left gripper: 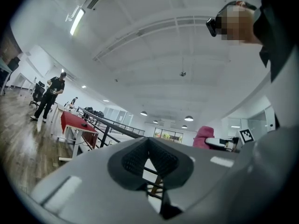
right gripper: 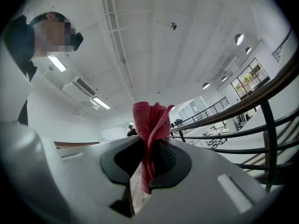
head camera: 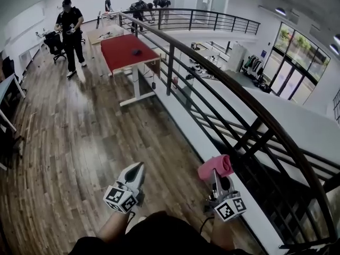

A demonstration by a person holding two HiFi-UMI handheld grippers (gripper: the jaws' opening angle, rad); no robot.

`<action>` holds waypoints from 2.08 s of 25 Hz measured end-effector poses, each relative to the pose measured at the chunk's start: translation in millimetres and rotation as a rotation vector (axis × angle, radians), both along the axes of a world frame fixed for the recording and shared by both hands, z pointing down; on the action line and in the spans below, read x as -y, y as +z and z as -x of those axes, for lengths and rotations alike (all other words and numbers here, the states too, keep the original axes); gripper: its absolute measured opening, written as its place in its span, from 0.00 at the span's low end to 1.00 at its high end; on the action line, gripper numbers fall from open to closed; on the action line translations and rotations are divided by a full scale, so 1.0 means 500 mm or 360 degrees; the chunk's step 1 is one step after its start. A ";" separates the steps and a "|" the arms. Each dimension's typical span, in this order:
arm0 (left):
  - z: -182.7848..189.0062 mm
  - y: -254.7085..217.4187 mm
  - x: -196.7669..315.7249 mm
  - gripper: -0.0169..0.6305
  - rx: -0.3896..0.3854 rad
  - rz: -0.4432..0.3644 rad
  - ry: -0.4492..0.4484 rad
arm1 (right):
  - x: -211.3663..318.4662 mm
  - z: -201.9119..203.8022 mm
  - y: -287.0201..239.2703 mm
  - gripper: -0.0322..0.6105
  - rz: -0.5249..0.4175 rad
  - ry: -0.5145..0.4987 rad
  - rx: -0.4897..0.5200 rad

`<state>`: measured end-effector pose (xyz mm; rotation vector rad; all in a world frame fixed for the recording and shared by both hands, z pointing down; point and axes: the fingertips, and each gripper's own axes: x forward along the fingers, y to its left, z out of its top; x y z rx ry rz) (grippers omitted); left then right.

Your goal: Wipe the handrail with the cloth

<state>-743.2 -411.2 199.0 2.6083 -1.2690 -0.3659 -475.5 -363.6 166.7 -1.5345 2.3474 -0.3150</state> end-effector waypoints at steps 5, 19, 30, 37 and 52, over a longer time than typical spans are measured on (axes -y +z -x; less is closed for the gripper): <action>-0.081 -0.008 -0.021 0.03 -0.0022 -0.0003 0.0083 | -0.060 -0.086 -0.001 0.11 -0.0006 0.0103 -0.0003; -0.386 0.019 -0.017 0.03 -0.0014 -0.0024 0.0465 | -0.209 -0.351 0.037 0.11 -0.0033 0.0567 0.0053; -0.577 0.016 -0.057 0.03 0.0053 -0.0003 0.0802 | -0.337 -0.457 0.046 0.11 0.0008 0.0864 0.0086; -0.695 0.013 0.014 0.03 0.0034 -0.0078 0.0985 | -0.310 -0.524 0.037 0.11 0.0000 0.1037 0.0041; -0.892 -0.004 0.206 0.03 -0.0018 -0.0085 0.1307 | -0.108 -0.612 -0.035 0.11 0.0063 0.1181 -0.0160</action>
